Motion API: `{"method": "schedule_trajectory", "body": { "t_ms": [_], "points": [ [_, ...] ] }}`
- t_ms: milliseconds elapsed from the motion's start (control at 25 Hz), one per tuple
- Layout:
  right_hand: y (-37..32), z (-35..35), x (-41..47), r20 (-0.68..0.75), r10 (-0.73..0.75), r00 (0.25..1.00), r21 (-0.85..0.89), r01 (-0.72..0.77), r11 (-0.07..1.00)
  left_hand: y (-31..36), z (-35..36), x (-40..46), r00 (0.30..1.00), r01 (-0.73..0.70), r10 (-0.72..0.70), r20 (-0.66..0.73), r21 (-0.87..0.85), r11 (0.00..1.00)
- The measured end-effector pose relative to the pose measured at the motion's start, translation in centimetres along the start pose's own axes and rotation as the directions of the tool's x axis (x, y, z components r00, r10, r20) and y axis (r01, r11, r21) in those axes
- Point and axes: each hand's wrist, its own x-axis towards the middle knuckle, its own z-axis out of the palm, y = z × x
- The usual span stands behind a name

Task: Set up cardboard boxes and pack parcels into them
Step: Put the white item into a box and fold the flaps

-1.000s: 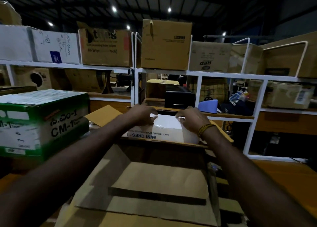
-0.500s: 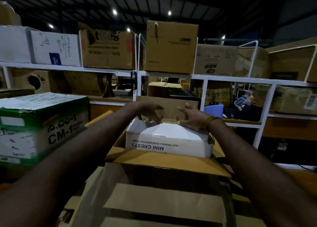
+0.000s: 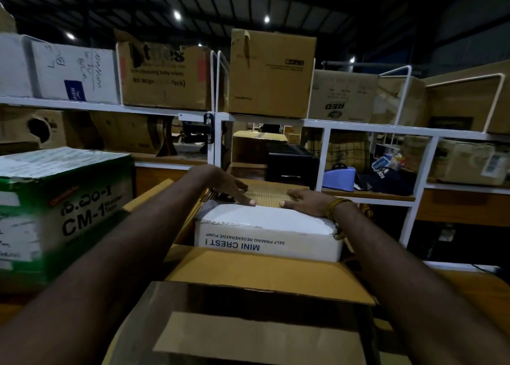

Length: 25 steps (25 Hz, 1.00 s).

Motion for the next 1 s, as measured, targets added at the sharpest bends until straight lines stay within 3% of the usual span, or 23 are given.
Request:
{"method": "schedule_trajectory", "body": {
  "t_ms": [320, 480, 760, 880, 1000],
  "points": [
    [0.3, 0.7, 0.0, -0.019, 0.02, 1.0, -0.018, -0.021, 1.0, 0.1, 0.5, 0.2, 0.999, -0.007, 0.007, 0.038, -0.001, 1.0],
    [0.3, 0.4, -0.7, -0.037, -0.007, 0.999, -0.006, 0.007, 1.0, 0.3, 0.7, -0.7, 0.999, -0.041, 0.039, -0.023, -0.057, 0.998],
    [-1.9, -0.5, -3.6, -0.237, -0.281, 0.93, 0.098, 0.311, 0.945, 1.9, 0.9, -3.5, 0.953, -0.181, 0.181, -0.241, 0.024, 0.983],
    [-3.3, -1.4, -5.4, -0.137, -0.317, 0.938, 0.112, 0.333, 0.936, 3.6, 0.8, -5.6, 0.957, -0.216, 0.221, -0.187, 0.044, 0.975],
    [-4.2, -2.2, -7.0, -0.052, -0.259, 0.964, -0.022, 0.258, 0.966, 5.4, 1.4, -7.6, 0.948, -0.228, 0.252, -0.193, 0.136, 0.964]
  ]
}}
